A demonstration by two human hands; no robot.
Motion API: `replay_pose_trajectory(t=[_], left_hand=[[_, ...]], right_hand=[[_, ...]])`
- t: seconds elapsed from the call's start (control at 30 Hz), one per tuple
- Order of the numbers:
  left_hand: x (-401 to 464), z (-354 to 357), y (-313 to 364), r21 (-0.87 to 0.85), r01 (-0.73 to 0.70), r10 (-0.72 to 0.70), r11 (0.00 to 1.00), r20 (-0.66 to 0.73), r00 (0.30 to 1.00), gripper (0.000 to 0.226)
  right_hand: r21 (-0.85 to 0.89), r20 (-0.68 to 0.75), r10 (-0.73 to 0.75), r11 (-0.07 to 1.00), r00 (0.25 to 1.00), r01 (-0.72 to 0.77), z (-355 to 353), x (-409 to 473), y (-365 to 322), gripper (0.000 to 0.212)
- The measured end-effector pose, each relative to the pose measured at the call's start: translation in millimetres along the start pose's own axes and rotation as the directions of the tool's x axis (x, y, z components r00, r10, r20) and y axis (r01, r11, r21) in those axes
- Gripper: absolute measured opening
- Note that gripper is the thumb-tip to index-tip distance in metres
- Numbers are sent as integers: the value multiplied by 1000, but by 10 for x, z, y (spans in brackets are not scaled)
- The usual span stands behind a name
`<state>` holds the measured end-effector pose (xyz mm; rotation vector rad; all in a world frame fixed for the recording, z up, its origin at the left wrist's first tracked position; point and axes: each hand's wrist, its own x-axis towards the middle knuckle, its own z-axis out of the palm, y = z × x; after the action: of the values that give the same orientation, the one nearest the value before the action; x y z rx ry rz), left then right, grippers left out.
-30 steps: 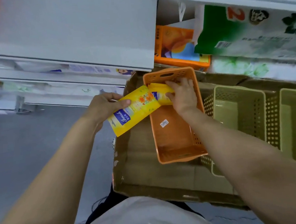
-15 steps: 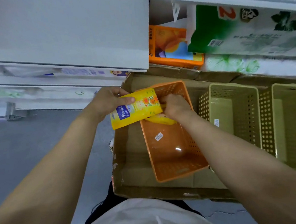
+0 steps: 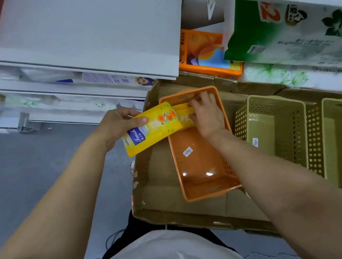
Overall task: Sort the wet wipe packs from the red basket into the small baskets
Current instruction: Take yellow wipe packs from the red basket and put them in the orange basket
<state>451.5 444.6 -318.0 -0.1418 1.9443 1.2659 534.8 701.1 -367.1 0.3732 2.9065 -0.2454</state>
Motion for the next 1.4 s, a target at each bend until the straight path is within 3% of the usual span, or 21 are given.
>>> replay_pose_trajectory(t=[0.1, 0.17, 0.23, 0.3, 0.37, 0.43, 0.5, 0.57, 0.63, 0.7, 0.77, 0.87, 1.03, 1.17, 1.3, 1.4], left_hand=[[-28, 72, 18, 8, -16, 16, 1000, 13, 1000, 21], [-48, 153, 60, 9, -28, 28, 1000, 37, 999, 20], [-70, 247, 133, 35, -46, 43, 998, 85, 995, 23], [-82, 360, 225, 53, -70, 61, 996, 147, 987, 30], [-84, 479, 309, 59, -82, 69, 995, 188, 980, 36], [-64, 599, 338, 42, -101, 94, 994, 154, 984, 36], [-42, 699, 281, -8, -133, 132, 991, -63, 989, 39], [-59, 761, 182, 37, -137, 142, 990, -272, 952, 50], [-101, 854, 62, 50, -85, 96, 995, -266, 959, 60], [-141, 952, -24, -11, -60, 57, 998, -203, 977, 61], [-148, 985, -42, -101, -58, 40, 993, -173, 984, 61], [-86, 938, 0, -153, -66, 49, 986, -116, 992, 62], [44, 829, 150, -120, -64, 63, 991, -11, 998, 63], [114, 760, 196, -80, -59, 62, 995, 33, 998, 62], [147, 739, 207, -77, -65, 69, 995, 55, 996, 61], [174, 742, 190, -113, -66, 75, 991, 76, 994, 62]], right_hand=[[176, 194, -9, 984, 981, -26, -100, 54, 17, 41], [366, 175, 35, 926, 984, -98, -259, 82, 2, 33], [569, 116, 83, 811, 990, -135, -445, 65, -24, 31], [746, 251, -42, 645, 967, -166, -647, 1, -41, 43], [690, 424, -228, 708, 877, -150, -806, -65, -25, 58], [582, 469, -249, 809, 847, -85, -838, -90, 70, 49], [624, 375, -122, 766, 919, -153, -857, -99, 203, 34], [733, 255, 66, 637, 965, -238, -877, -118, 353, 29], [763, 191, 226, 578, 955, -290, -902, -128, 503, 34], [692, 220, 289, 627, 932, -357, -921, -156, 594, 42], [540, 277, 262, 754, 925, -375, -920, -198, 583, 48], [293, 339, 123, 928, 933, -229, -822, -248, 411, 50], [315, 432, 51, 927, 901, -203, -427, -315, 152, 50], [100, 327, -4, 994, 945, -30, -182, -312, 34, 39], [-177, 362, -19, 980, 932, 88, -13, -354, -22, 39], [-117, 370, -24, 991, 929, 72, 42, -361, -9, 39]])
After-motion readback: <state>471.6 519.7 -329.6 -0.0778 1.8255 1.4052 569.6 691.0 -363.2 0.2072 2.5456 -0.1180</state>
